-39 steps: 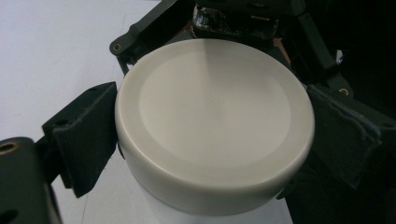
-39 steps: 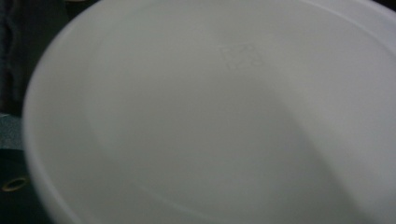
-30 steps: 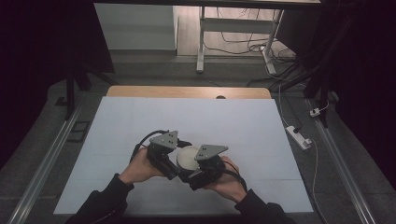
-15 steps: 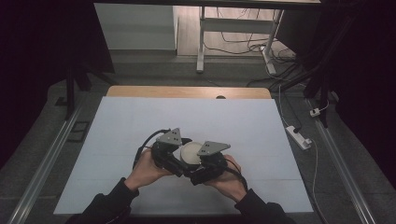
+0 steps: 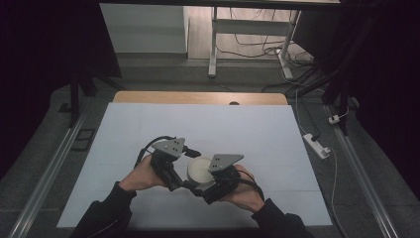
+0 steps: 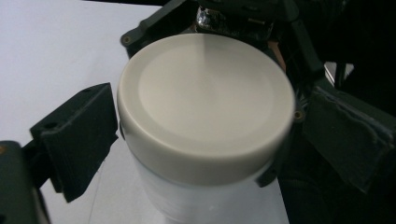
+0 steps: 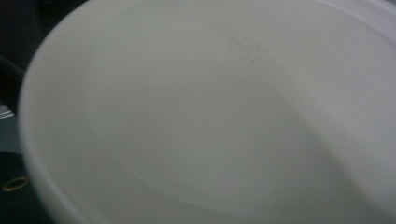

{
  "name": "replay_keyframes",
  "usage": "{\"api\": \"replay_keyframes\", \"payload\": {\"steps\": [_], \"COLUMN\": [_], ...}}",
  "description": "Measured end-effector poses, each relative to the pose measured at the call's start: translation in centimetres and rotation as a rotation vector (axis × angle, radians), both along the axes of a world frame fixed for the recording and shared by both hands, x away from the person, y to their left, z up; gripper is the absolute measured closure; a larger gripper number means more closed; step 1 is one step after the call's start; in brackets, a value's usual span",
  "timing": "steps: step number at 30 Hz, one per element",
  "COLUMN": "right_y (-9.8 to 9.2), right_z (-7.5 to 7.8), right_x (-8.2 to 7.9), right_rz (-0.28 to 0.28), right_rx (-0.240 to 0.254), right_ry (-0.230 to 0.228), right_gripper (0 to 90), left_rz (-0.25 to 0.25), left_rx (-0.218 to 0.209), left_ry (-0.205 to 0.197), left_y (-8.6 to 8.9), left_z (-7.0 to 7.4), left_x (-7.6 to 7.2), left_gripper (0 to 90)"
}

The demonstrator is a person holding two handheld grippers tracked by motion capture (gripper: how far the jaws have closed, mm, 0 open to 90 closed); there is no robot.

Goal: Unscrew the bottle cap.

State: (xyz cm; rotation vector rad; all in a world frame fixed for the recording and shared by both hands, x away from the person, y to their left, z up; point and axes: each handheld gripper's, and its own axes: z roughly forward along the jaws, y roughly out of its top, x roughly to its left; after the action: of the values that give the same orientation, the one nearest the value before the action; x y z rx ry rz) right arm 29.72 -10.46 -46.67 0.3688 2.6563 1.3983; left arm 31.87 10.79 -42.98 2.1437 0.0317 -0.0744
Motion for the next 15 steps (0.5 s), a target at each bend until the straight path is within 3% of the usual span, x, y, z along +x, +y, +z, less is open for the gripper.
{"api": "replay_keyframes", "payload": {"steps": [5,7,15], "right_y": [0.3,0.4,0.0], "right_z": [0.1,0.1,0.1], "right_x": [-0.5,-0.5,0.2], "right_rz": [0.042,0.037,-0.096], "right_rx": [-0.006,-0.012,-0.025], "right_ry": [-0.005,-0.011,-0.013], "right_gripper": [6.0,6.0,6.0], "left_rz": [-0.020,-0.006,0.185], "left_rx": [0.016,0.013,-0.003], "left_ry": [-0.034,-0.042,-0.023], "left_y": [-0.3,-0.3,-1.3], "left_z": [-0.2,-0.2,-0.5], "left_x": [-0.4,-0.4,-0.5], "left_gripper": [8.0,8.1,8.3]}}
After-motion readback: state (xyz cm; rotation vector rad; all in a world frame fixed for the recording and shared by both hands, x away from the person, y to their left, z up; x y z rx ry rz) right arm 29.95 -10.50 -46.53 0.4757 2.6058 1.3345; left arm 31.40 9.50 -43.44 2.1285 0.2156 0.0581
